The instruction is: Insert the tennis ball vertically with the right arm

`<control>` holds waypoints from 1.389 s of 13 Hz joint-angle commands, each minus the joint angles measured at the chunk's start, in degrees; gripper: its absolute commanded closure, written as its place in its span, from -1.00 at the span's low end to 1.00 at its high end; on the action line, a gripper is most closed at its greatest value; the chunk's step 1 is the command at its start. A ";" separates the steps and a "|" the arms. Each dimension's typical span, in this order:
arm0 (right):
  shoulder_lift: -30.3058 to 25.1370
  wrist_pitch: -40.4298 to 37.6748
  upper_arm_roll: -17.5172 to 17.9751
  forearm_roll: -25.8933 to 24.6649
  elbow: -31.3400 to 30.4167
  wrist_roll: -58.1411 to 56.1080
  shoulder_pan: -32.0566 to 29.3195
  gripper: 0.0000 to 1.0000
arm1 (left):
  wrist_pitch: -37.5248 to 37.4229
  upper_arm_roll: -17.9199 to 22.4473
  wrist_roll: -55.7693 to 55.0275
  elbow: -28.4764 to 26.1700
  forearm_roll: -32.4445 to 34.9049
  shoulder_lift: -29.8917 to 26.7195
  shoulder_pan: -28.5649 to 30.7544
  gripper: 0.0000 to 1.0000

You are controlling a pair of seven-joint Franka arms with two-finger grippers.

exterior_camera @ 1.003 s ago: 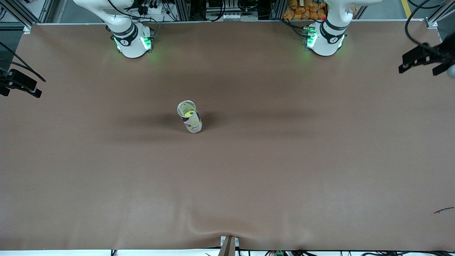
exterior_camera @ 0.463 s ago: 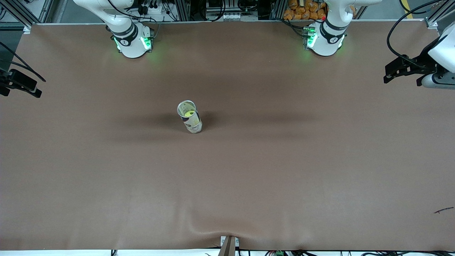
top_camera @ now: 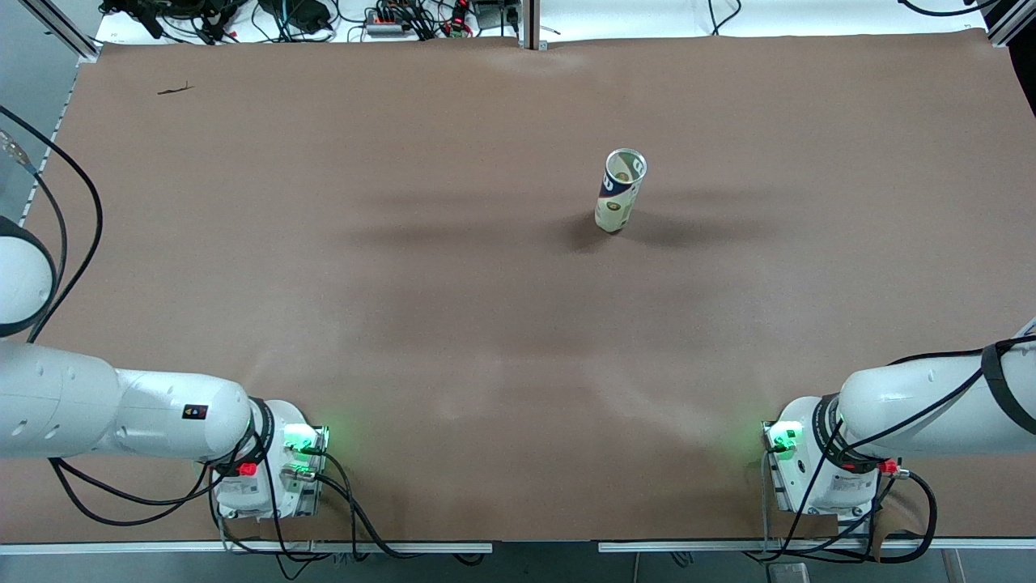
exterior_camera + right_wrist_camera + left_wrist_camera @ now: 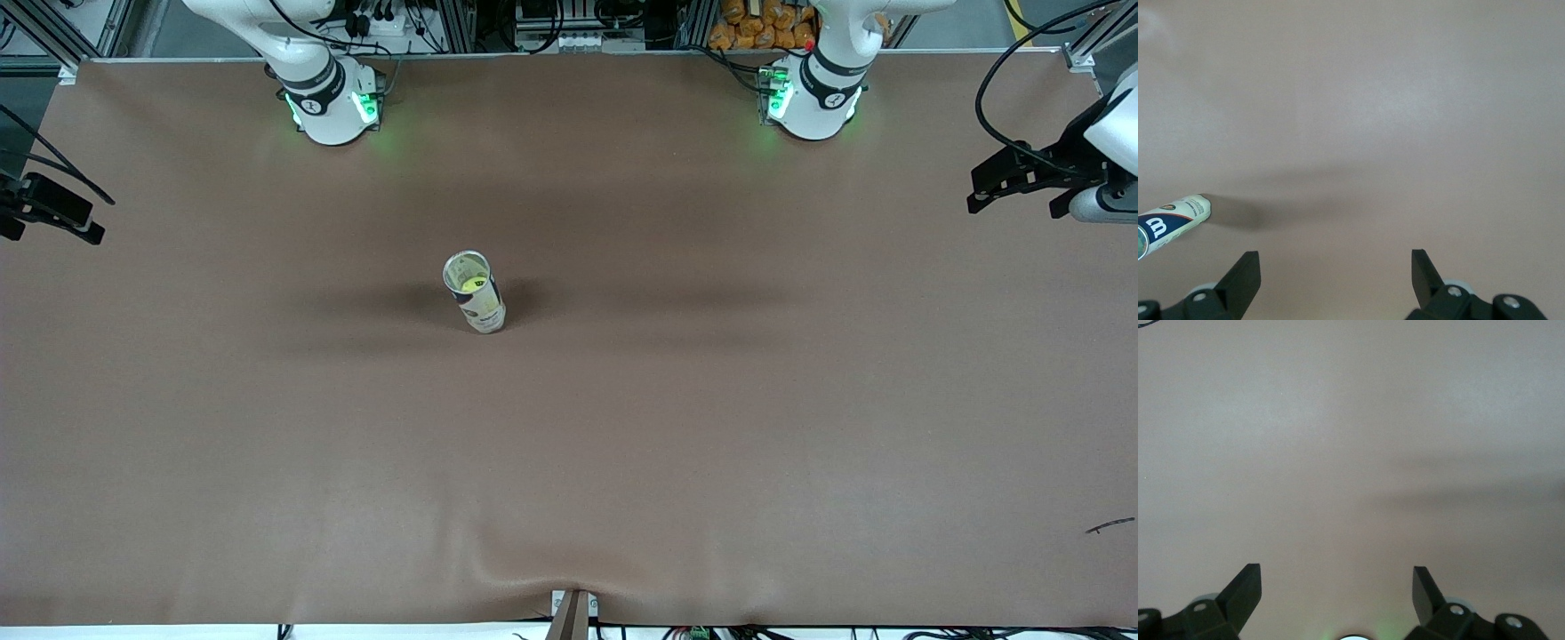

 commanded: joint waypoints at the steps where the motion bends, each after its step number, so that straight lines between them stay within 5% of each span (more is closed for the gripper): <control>1: 0.18 -0.36 0.01 0.14 0.81 0.26 0.16 -1.00 | 0.91 -0.14 -0.93 -1.29 0.85 -1.53 0.21 -1.00; 18: 0.27 -0.71 -0.08 0.06 0.37 0.26 -0.55 -1.00 | 0.30 -0.23 -0.48 0.38 0.68 0.23 2.06 -1.00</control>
